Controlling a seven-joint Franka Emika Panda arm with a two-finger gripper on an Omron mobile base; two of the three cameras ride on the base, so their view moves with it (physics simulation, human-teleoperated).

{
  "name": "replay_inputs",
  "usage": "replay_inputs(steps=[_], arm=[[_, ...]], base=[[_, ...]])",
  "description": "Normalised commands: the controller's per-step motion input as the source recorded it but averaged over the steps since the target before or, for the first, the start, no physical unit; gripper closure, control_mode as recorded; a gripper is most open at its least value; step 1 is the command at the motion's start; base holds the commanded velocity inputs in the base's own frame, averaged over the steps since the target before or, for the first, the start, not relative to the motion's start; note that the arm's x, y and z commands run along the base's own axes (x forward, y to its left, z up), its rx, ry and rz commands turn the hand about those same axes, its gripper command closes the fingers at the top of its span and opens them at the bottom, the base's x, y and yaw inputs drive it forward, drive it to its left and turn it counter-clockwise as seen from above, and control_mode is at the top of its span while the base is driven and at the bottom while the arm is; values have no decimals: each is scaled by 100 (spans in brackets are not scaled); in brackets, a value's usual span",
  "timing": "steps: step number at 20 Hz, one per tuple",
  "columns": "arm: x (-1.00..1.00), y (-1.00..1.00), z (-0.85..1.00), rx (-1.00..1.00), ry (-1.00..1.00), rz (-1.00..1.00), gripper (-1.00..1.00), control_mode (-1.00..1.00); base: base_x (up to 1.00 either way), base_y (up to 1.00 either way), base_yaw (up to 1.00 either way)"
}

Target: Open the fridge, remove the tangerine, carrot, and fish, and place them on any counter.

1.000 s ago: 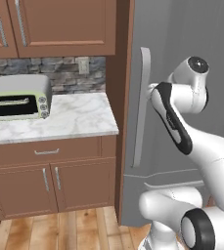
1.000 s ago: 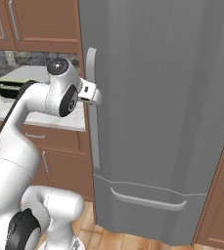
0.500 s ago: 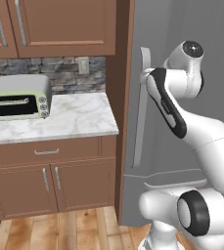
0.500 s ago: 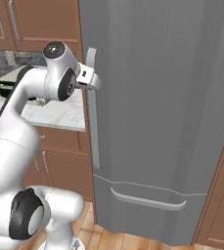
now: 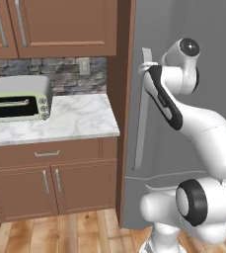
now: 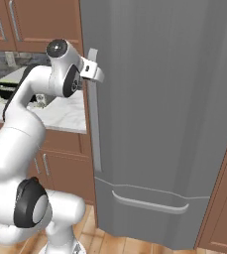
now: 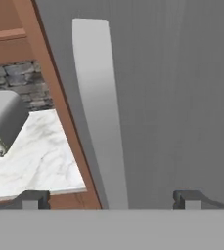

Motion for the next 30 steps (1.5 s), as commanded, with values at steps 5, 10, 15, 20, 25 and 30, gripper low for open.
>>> replay_inputs(steps=[5, 10, 15, 20, 25, 30], arm=[[56, -8, -5, 0, -4, 0, -100, -100], [89, 0, -7, 0, 2, 0, -100, -100], [90, 0, -7, 0, 4, 0, -100, -100], [76, 0, -17, 0, 2, 0, -100, -100], [11, 0, -6, 0, 0, 0, 100, -100], [0, 9, -61, 0, -41, 0, 100, -100]], base=[[0, 0, 0], [0, 0, 0], [0, 0, 0], [0, 0, 0], [0, 0, 0], [0, 0, 0]])
